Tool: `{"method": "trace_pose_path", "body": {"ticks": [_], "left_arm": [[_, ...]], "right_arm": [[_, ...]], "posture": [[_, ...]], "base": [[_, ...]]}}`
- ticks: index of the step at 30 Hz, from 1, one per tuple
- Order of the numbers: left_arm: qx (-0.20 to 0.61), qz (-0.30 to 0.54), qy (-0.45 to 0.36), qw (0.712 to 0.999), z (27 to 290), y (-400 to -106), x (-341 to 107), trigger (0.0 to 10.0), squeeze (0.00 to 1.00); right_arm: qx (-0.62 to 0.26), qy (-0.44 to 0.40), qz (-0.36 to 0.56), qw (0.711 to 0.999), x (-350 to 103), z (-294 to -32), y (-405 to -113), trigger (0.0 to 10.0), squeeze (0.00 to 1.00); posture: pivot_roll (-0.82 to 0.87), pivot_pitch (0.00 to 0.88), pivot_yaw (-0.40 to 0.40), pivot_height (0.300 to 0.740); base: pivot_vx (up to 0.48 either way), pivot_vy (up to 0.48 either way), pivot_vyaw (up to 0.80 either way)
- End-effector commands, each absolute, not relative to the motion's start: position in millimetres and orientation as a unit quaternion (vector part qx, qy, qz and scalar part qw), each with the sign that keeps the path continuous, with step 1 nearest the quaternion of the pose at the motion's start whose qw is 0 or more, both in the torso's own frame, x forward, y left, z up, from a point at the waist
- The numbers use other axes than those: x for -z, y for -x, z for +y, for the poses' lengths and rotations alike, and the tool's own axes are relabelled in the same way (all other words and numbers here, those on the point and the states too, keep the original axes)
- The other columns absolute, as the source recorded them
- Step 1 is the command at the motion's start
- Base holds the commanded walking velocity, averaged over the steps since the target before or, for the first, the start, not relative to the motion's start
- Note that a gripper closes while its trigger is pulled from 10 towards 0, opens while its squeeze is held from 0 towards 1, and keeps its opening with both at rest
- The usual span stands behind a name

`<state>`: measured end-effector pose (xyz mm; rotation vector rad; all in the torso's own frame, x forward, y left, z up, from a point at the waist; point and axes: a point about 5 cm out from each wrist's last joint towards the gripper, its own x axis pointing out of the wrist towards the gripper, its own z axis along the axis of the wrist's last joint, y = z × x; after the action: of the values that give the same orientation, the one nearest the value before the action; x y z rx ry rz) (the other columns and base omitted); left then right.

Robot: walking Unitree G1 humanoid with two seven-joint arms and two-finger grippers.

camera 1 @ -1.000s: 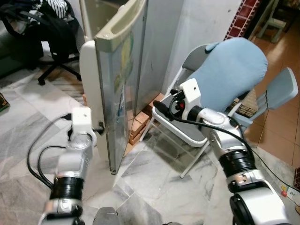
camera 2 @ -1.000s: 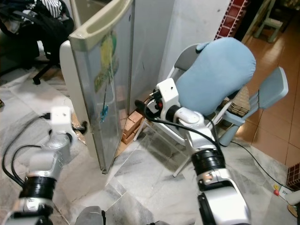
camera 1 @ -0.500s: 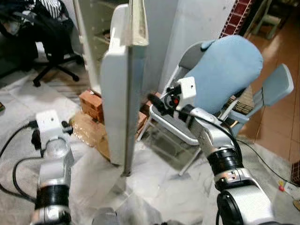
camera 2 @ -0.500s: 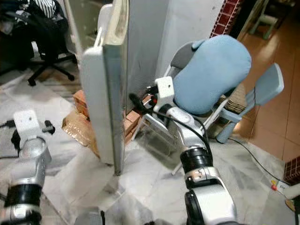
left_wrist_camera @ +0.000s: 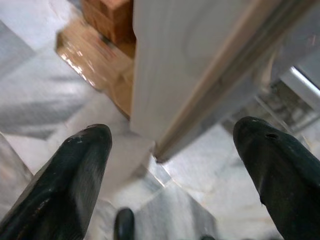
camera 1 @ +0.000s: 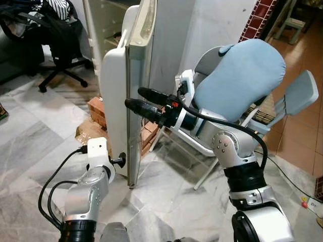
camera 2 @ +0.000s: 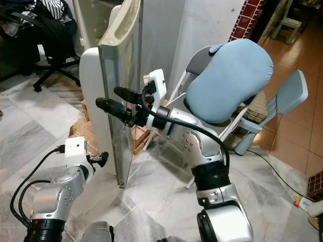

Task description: Restocking fridge

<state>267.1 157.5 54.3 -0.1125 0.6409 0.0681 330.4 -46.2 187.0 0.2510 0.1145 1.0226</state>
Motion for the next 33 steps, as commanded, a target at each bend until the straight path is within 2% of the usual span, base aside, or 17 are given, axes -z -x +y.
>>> {"method": "trace_pose_path", "body": {"ticks": [1,4,9,12,14,15,17,19,21,25,27,29,33], "left_arm": [[-0.035,0.318,0.047,0.946,159,-269,-55,10.0,0.0],[-0.023,0.321,0.044,0.946,156,-269,-56,10.0,0.0],[-0.018,0.321,0.036,0.946,153,-270,-55,10.0,0.0],[-0.022,0.334,0.057,0.941,152,-266,-53,10.0,0.0],[-0.023,0.339,0.06,0.939,151,-266,-51,10.0,0.0],[-0.023,0.339,0.06,0.939,151,-266,-51,10.0,0.0],[-0.021,0.338,0.057,0.939,151,-267,-50,10.0,0.0],[-0.019,0.338,0.055,0.94,151,-268,-50,10.0,0.0],[-0.018,0.339,0.053,0.939,150,-269,-50,10.0,0.0],[-0.019,0.333,0.055,0.941,150,-272,-51,10.0,0.0],[-0.021,0.325,0.057,0.944,149,-275,-52,10.0,0.0],[-0.029,0.308,0.061,0.949,150,-278,-56,10.0,0.0],[-0.049,0.249,0.034,0.967,158,-290,-70,10.0,0.0]], "right_arm": [[-0.403,-0.041,0.087,0.91,-166,-56,-347,10.0,0.0],[-0.376,0.039,0.107,0.92,-148,-57,-358,10.0,0.0],[-0.347,0.067,0.116,0.928,-146,-54,-368,10.0,0.0],[-0.299,0.031,0.067,0.951,-175,-37,-382,10.0,0.0],[-0.321,-0.084,0.045,0.942,-209,-6,-382,10.0,0.0],[-0.321,-0.084,0.045,0.942,-209,-6,-382,10.0,0.0],[-0.345,-0.135,0.044,0.928,-224,12,-378,10.0,0.0],[-0.394,-0.192,0.043,0.898,-243,32,-366,10.0,0.0],[-0.456,-0.234,0.044,0.858,-263,52,-348,10.0,0.0],[-0.547,-0.283,0.029,0.787,-294,65,-315,10.0,0.0],[-0.543,-0.255,0.017,0.799,-289,59,-318,10.0,0.0],[-0.523,-0.216,0.023,0.824,-273,48,-326,10.0,0.0],[-0.418,-0.102,0.042,0.902,-221,1,-351,10.0,0.0]], "posture": [[0.11,0.0,-0.095,0.74],[0.12,0.0,-0.099,0.74],[0.14,0.0,-0.111,0.74],[0.14,0.0,-0.118,0.74],[0.14,0.0,-0.12,0.74],[0.14,0.0,-0.12,0.74],[0.14,0.0,-0.122,0.74],[0.14,0.0,-0.12,0.74],[0.13,0.0,-0.12,0.74],[0.13,0.0,-0.121,0.74],[0.12,0.0,-0.122,0.74],[0.12,0.0,-0.123,0.74],[0.12,0.0,-0.134,0.74]], "base": [[0.0,0.0,0.0],[0.0,0.0,0.0],[0.0,0.0,0.0],[0.0,0.0,0.0],[0.0,0.0,0.0],[0.0,0.0,0.0],[0.0,0.0,0.0],[0.0,0.0,0.0],[0.0,0.0,0.0],[0.0,0.0,0.0],[0.0,0.0,0.0],[0.0,0.0,0.0],[0.0,0.0,0.0]]}}
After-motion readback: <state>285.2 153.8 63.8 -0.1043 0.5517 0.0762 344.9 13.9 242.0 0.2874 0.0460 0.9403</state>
